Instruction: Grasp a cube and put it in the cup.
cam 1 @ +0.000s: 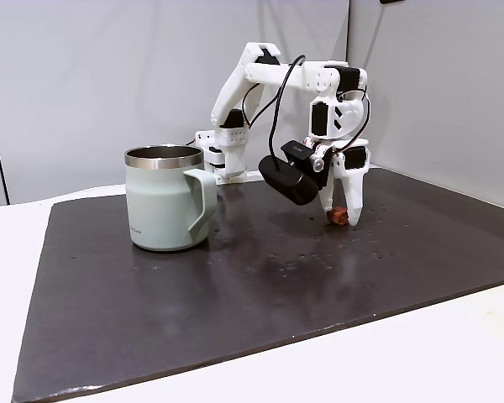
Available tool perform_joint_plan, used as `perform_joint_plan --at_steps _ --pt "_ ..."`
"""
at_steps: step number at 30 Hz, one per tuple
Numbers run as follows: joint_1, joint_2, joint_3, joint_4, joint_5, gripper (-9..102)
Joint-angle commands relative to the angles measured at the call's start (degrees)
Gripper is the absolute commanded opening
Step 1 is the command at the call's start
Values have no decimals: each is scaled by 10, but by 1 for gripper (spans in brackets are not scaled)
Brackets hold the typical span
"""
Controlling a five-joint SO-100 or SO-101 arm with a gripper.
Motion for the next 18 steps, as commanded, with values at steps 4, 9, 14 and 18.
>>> perform_joint_plan --at_steps 4,9,14,18 --pt "0 2 -35 -1 -1 25" --pt "0 1 -35 -2 0 22" --pt "0 0 -36 -2 0 19" --pt "1 0 -36 -2 0 12"
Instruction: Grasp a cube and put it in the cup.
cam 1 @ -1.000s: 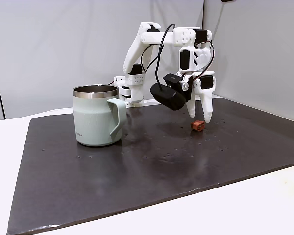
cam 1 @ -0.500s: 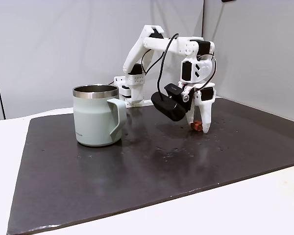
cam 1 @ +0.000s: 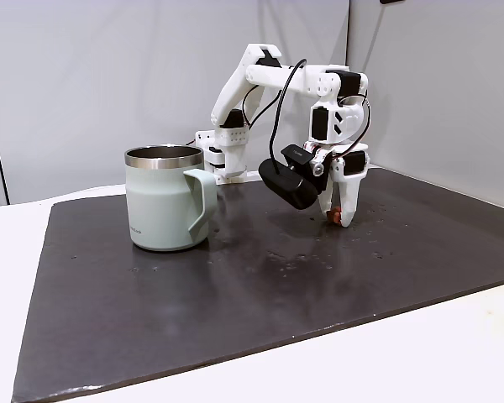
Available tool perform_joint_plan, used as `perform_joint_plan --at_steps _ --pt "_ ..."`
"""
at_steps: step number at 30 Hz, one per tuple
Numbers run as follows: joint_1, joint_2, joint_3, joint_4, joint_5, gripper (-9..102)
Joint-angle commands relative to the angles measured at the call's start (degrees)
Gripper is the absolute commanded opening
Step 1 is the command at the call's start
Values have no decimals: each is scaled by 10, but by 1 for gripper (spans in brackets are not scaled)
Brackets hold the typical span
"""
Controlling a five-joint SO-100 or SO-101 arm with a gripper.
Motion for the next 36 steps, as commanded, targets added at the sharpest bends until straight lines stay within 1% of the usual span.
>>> perform_joint_plan --at_steps 1,4,7,15,21,28,36 --pt "1 10 -36 0 1 10" --pt "2 11 -36 1 1 4" --pt "2 11 -36 1 2 2" --pt "2 18 -36 3 5 2" --pt "2 66 -42 14 7 2" --pt "4 114 -107 64 6 2" --pt "8 132 -251 155 7 2"
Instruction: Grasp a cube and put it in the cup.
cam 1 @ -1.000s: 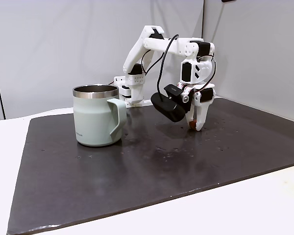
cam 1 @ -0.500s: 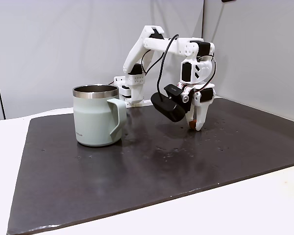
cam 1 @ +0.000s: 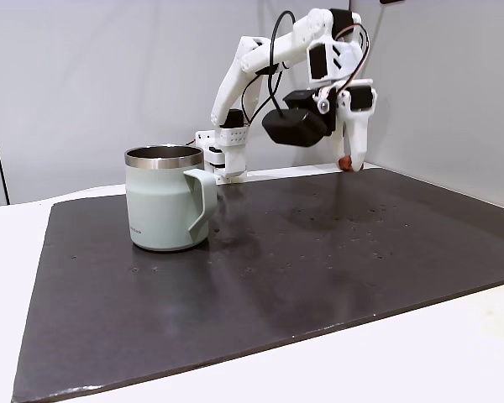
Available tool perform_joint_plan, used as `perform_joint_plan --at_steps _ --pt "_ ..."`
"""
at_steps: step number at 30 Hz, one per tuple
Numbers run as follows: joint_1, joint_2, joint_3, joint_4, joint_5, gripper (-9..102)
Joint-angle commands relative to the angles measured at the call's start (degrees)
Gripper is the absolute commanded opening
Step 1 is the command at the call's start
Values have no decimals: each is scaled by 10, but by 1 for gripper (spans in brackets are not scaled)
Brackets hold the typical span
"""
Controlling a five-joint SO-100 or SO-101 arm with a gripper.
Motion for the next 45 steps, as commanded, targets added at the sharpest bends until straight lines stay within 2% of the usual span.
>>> perform_joint_plan --at_steps 1,22,36,45 --pt "8 47 -92 33 6 2" --pt "52 131 -84 33 9 2" --pt "264 189 -90 42 -6 1" --pt "375 198 -94 43 -62 0"
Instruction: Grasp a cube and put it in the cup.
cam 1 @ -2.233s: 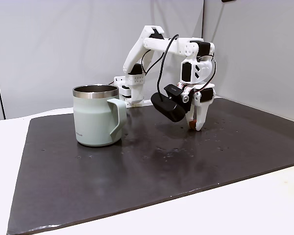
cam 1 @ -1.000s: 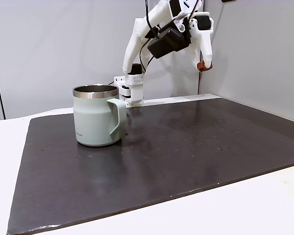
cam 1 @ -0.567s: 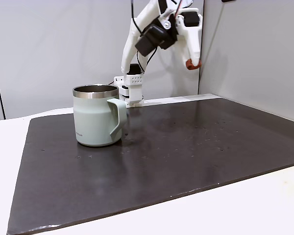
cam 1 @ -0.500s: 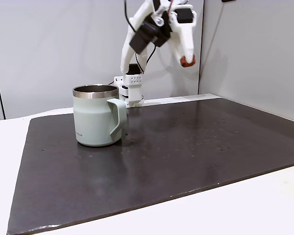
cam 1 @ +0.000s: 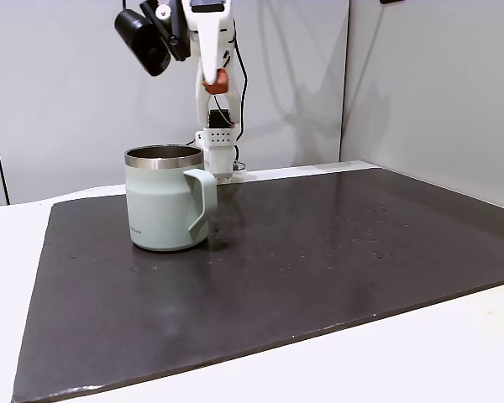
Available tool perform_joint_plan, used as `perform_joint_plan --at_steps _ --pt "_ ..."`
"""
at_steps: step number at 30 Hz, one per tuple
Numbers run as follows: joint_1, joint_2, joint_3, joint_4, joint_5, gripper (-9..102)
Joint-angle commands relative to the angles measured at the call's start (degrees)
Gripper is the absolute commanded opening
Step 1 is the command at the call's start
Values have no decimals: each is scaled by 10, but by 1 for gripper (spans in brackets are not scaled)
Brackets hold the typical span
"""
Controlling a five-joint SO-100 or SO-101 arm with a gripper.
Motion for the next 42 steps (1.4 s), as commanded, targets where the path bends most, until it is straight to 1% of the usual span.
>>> perform_joint_plan --at_steps 1,6,14,21,25,32,42 --pt "40 32 -32 4 -22 0" --pt "78 12 -33 -7 -44 0" --pt "114 -48 -53 -15 -66 1" --pt "133 -120 -121 1 -81 1" --pt "138 -156 -165 14 -86 1" --pt "141 -161 -168 16 -89 1" --pt "124 -143 -120 18 -104 1"
